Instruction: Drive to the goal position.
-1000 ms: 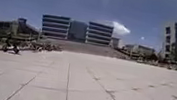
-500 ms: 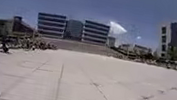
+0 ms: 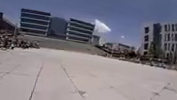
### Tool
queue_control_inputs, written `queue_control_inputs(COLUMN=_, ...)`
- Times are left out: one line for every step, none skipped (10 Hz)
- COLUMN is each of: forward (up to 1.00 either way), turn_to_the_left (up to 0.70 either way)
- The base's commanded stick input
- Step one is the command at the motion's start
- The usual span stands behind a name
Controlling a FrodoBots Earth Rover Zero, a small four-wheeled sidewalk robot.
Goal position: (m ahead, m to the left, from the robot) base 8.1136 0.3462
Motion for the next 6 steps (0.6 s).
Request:
queue_control_inputs(forward=1.0, turn_to_the_left=0.0)
queue_control_inputs(forward=1.0, turn_to_the_left=0.01)
queue_control_inputs(forward=1.0, turn_to_the_left=0.13)
queue_control_inputs(forward=1.0, turn_to_the_left=0.25)
queue_control_inputs(forward=1.0, turn_to_the_left=0.33)
queue_control_inputs(forward=1.0, turn_to_the_left=0.39)
